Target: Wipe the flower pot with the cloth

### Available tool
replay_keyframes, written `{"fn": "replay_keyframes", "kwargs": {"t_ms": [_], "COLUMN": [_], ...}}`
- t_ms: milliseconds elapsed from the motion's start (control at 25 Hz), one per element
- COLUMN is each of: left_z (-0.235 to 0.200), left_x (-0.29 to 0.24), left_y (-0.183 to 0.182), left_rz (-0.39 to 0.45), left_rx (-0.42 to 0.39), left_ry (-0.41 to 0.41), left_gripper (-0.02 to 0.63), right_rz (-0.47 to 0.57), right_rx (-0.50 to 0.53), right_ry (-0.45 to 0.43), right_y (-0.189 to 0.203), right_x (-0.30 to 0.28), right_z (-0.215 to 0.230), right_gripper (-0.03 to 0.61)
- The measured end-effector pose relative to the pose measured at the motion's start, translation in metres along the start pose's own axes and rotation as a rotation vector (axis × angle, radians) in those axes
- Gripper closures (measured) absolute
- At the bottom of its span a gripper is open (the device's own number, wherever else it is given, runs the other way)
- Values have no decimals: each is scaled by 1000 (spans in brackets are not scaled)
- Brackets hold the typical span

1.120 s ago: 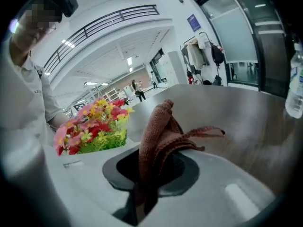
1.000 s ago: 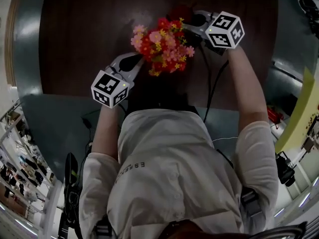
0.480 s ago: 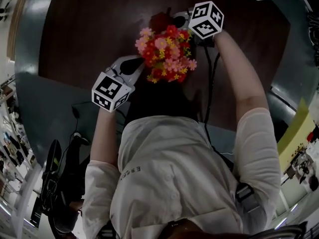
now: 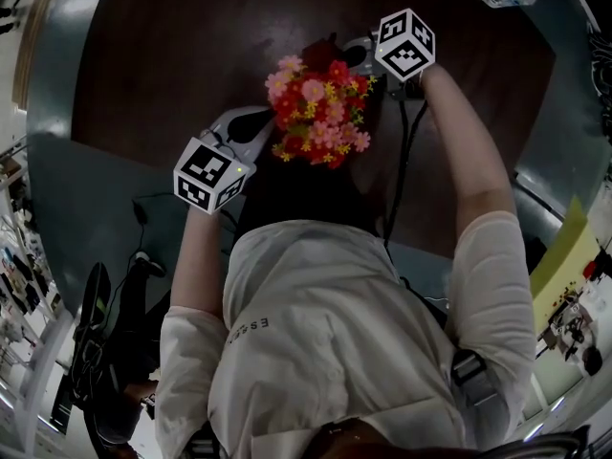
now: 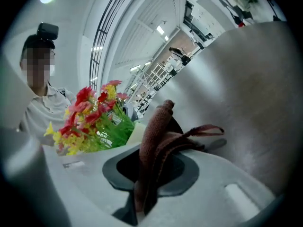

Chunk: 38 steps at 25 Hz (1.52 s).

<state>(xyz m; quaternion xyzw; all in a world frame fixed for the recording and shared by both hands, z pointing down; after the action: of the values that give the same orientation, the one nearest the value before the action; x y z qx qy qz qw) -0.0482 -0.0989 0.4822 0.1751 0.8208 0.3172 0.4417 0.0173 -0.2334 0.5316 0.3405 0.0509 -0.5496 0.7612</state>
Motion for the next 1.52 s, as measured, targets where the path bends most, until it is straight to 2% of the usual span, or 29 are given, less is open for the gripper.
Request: {"fn": "replay_keyframes", "kwargs": {"t_ms": [320, 440, 520, 720, 760, 840, 960, 1080, 1360, 1440, 1520], "left_z": [1, -6, -16, -16, -14, -9, -4, -4, -3, -2, -1], "left_x": [2, 2, 8, 6, 5, 2, -6, -13, -16, -15, -13], "left_y": [2, 3, 6, 4, 4, 3, -1, -5, -6, -7, -7], "left_rz": [-1, -4, -24, -74, -81, -99, -153, -212, -264, -264, -255], "left_rx": [-4, 9, 9, 9, 16, 34, 54, 51, 9, -2, -22], "left_ry": [4, 10, 14, 19, 23, 31, 40, 44, 40, 36, 11], "left_gripper": [598, 598, 598, 598, 598, 598, 597, 597, 597, 597, 597], "right_rz": [-25, -30, -30, 23, 28, 26, -17, -28, -127, -123, -90], "right_rx": [-45, -72, -68, -34, -33, -38, -57, -75, -118, -138, -135], "right_ry": [27, 37, 82, 276, 283, 231, 120, 96, 121, 179, 280], "right_y": [57, 65, 53, 16, 11, 8, 26, 45, 77, 76, 66], "right_x": [8, 8, 7, 24, 23, 16, 5, 5, 14, 28, 51], "right_z": [-30, -31, -25, -3, -1, -1, -8, -10, -26, -25, -20], "right_gripper": [527, 526, 526, 526, 526, 526, 526, 526, 526, 526, 526]}}
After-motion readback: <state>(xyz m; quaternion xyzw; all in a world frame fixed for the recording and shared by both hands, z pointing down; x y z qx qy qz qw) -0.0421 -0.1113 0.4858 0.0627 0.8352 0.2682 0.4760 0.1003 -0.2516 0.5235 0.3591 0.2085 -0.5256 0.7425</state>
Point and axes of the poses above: the fingertips, and each gripper's own axes: x backward along the fingers, z to its right, y out of its underside, the point moved 4 cm from there along x, backward along the fingers, and after that the axes turned 8 degrees about -z, right-handed, at the moved point
